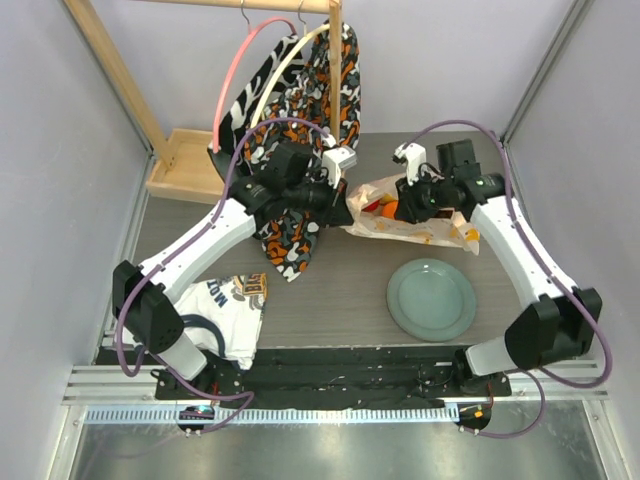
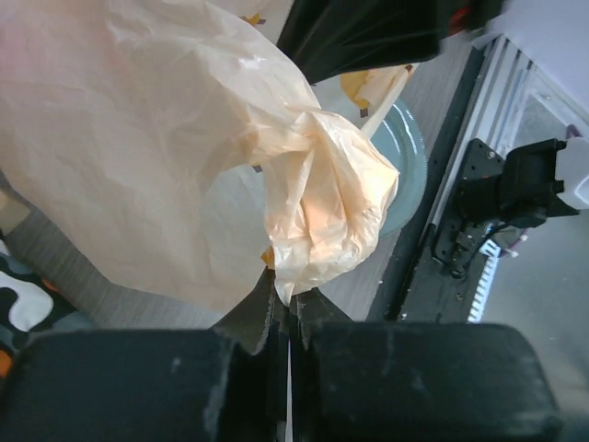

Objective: Take the fake fruits out of the plastic bag
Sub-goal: Adjust the plastic bag at the center of the board, then take out the fake fruit from the plastic bag.

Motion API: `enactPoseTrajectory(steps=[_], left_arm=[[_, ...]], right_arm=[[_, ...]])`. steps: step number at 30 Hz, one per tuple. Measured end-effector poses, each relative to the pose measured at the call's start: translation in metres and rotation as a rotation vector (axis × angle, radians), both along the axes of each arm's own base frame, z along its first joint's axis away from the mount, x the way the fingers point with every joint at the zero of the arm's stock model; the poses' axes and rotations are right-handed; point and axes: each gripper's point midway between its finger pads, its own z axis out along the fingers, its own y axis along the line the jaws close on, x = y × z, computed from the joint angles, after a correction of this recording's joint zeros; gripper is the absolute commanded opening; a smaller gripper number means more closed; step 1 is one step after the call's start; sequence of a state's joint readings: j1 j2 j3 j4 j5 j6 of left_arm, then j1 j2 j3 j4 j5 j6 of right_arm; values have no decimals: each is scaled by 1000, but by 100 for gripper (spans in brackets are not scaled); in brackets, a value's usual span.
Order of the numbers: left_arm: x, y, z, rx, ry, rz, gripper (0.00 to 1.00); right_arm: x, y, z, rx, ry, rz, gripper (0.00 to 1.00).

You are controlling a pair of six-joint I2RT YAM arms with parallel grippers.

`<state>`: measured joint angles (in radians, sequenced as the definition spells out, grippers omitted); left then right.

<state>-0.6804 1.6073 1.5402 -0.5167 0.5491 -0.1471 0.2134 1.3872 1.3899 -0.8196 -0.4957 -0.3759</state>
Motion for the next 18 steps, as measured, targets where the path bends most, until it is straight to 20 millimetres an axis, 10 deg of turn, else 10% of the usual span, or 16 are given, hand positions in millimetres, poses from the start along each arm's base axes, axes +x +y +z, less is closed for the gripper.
enactPoseTrajectory(steps=[7, 14, 18], left_arm=[[6, 7, -3, 64, -73, -23, 0], [22, 5, -3, 113, -144, -38, 0], [22, 4, -3, 108, -142, -41, 0]], right_arm=[[59, -30, -55, -167, 3, -208, 19], [130, -100, -84, -337, -60, -420, 52], [130, -137, -91, -415, -68, -492, 59]])
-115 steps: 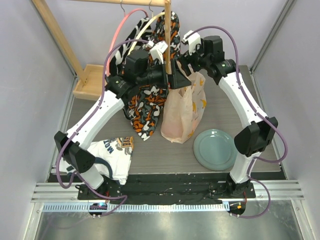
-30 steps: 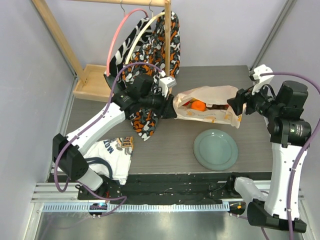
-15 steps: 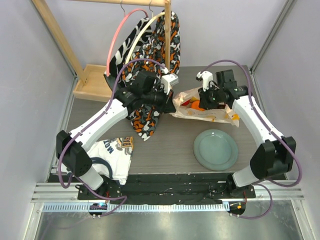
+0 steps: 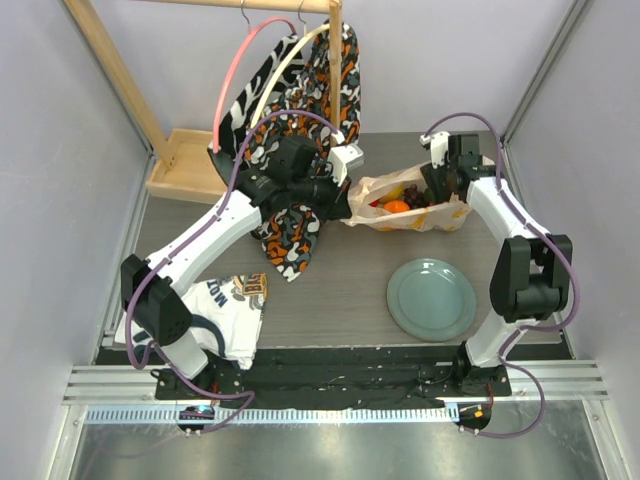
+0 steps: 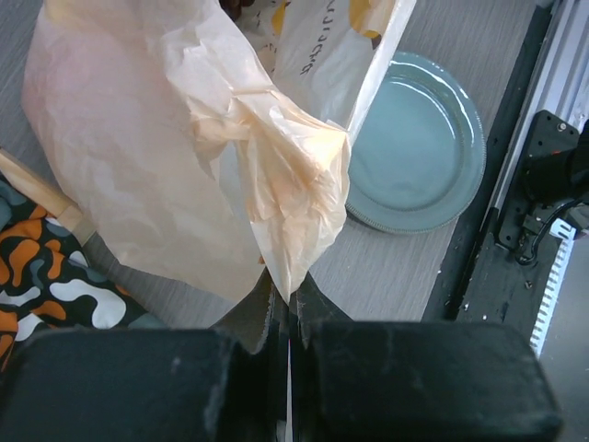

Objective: Take the fake fruits out of the plastic bag
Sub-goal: Take out the fake fruit from the plastic bag.

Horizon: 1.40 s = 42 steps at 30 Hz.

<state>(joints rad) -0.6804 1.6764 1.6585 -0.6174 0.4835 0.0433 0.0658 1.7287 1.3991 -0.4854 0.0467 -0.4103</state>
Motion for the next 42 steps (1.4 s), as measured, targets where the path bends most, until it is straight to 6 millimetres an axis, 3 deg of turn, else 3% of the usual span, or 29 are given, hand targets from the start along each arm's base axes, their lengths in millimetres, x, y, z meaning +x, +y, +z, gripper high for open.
enactPoseTrajectory(steps=[7, 13, 17, 18, 21, 22, 25, 29, 34, 39, 42], left_arm=[[-3, -5, 5, -31, 15, -13, 0], [-5, -7, 6, -39, 24, -15, 0], [0, -12, 5, -40, 23, -17, 0], [2, -13, 4, -39, 24, -17, 0], [7, -17, -3, -30, 33, -16, 0], [8, -18, -6, -25, 37, -16, 0], [12, -20, -11, -16, 43, -15, 0], [16, -22, -9, -15, 31, -9, 0], [26, -26, 0, -29, 8, 18, 0], [44, -37, 12, -66, -6, 68, 0], [51, -43, 20, -94, -8, 86, 0]], right_arm=[[-34, -12, 3, -83, -2, 6, 61], [-23, -22, 9, -141, -42, -21, 61], [0, -24, -5, -168, -32, -21, 59], [7, -24, -10, -174, -24, -18, 56], [24, -26, -29, -190, 1, -8, 35], [27, -27, -33, -194, 9, -5, 24], [29, -28, -37, -204, 29, 2, 6], [26, -20, -27, -167, 63, 31, 1], [12, 10, 6, -4, 103, 123, 1], [-23, 54, 88, 186, 30, 280, 1], [-55, 72, 138, 260, -51, 358, 1]])
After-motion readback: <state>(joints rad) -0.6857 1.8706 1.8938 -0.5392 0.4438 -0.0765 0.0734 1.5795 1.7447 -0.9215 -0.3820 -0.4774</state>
